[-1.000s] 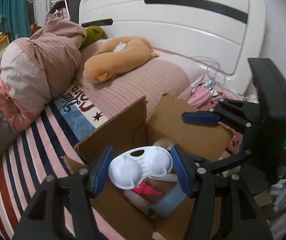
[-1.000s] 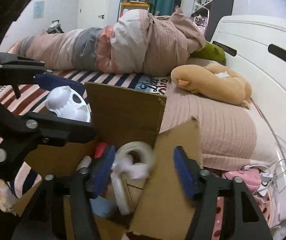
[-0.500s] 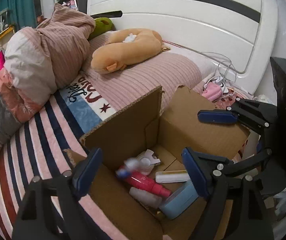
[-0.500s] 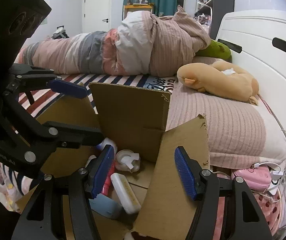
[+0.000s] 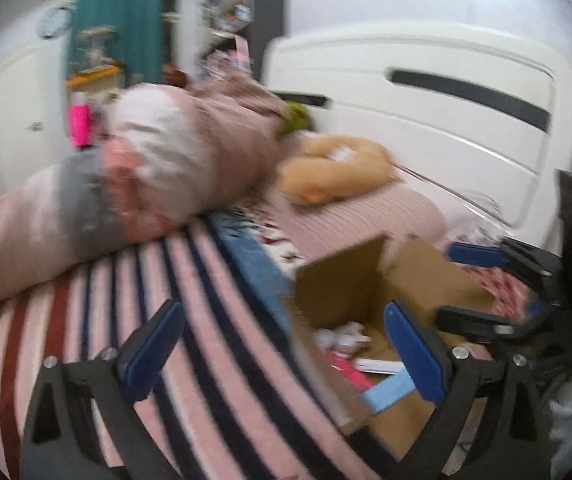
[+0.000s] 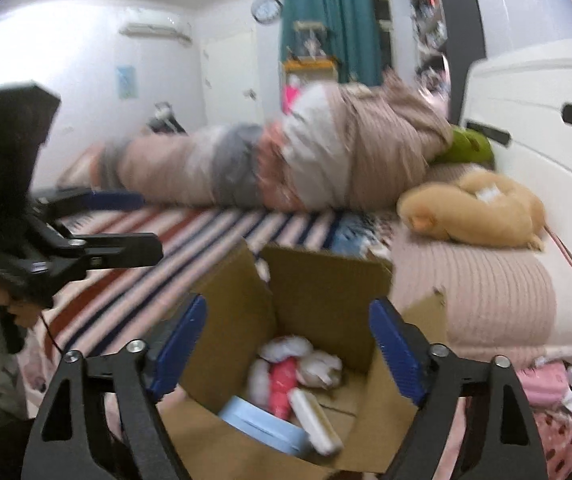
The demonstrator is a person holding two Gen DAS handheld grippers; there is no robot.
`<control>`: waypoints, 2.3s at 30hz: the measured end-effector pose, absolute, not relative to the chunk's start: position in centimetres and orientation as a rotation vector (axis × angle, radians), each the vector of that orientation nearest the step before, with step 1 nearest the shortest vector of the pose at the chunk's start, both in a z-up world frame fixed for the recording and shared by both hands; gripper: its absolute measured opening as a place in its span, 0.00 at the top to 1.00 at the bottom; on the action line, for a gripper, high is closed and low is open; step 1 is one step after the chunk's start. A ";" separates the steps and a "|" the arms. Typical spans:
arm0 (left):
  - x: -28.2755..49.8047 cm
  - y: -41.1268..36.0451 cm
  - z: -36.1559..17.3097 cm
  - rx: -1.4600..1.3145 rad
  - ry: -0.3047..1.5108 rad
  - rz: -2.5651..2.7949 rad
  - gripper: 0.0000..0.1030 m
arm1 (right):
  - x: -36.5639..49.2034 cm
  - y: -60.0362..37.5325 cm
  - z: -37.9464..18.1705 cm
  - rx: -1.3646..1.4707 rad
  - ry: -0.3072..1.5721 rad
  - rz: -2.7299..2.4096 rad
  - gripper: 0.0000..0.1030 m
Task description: Organize rigid objects
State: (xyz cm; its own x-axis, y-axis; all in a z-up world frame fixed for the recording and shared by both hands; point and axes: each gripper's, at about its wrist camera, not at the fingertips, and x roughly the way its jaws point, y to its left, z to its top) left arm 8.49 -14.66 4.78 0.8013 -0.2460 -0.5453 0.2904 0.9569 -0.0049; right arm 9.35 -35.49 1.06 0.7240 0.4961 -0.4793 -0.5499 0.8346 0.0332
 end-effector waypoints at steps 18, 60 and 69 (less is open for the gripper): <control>4.3 -7.6 2.5 -0.034 0.453 0.042 0.02 | 6.8 -33.2 1.2 -0.071 0.361 0.726 0.00; 4.6 -7.3 2.0 -0.015 0.448 0.068 0.02 | 6.5 -33.5 1.1 -0.063 0.364 0.713 0.00; 4.5 -7.3 2.0 -0.013 0.446 0.070 0.02 | 6.3 -33.2 1.0 -0.064 0.361 0.706 0.00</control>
State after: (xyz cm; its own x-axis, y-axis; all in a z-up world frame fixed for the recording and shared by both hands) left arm 4.53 -7.31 2.03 0.8998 0.0650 -0.4314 -0.0706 0.9975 0.0031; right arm 6.28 -33.19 0.96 0.7015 0.6231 -0.3458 -0.6450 0.7615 0.0637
